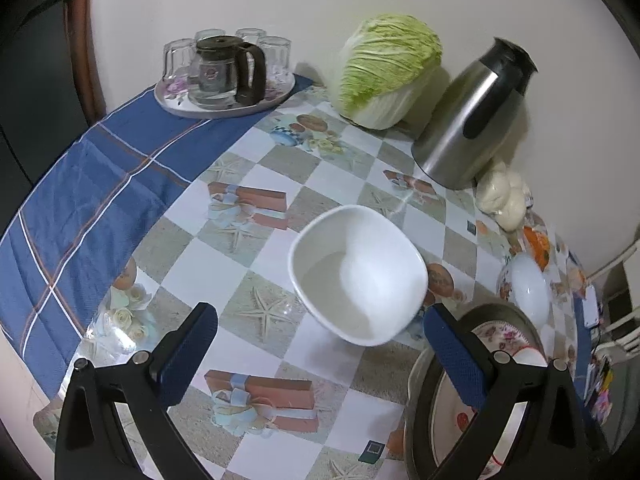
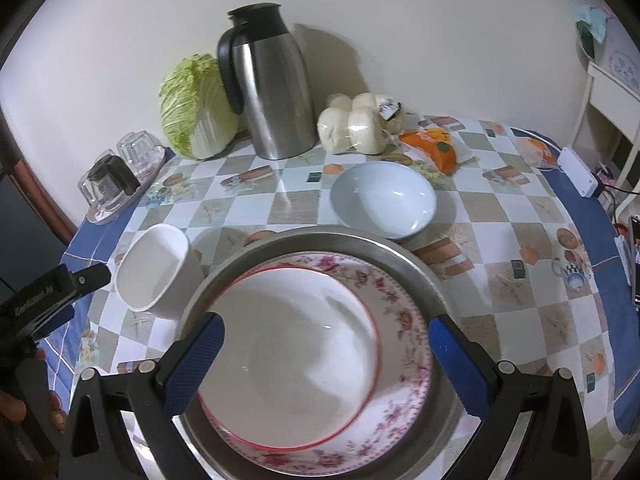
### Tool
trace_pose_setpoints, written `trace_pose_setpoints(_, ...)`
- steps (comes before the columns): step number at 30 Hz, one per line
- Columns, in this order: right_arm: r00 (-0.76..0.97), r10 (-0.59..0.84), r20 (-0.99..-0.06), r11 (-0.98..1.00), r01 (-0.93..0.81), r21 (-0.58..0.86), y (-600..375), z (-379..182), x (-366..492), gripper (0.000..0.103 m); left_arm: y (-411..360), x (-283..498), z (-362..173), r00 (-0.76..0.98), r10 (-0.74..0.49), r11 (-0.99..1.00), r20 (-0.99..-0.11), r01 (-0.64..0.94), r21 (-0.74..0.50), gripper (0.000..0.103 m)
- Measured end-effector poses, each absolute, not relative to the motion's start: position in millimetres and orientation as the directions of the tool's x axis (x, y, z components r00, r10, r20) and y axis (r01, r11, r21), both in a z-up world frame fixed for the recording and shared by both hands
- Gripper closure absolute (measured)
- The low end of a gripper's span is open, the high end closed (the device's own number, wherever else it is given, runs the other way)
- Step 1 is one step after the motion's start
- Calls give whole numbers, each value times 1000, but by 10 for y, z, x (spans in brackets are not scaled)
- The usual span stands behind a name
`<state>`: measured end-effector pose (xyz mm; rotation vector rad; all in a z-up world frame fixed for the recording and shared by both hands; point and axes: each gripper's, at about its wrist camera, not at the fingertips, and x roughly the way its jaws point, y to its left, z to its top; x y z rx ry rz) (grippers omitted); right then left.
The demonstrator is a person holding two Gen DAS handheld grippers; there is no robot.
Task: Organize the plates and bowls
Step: 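Move both tools toward the white square bowl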
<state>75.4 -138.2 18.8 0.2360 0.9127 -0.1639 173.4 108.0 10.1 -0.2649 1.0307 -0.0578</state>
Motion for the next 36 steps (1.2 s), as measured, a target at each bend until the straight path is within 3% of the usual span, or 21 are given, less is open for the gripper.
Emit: trace_pose_setpoints(36, 590, 68, -805, 972, 141, 186, -707, 312, 1071, 0, 1708, 2077, -169, 476, -207, 907, -855, -233, -349, 0)
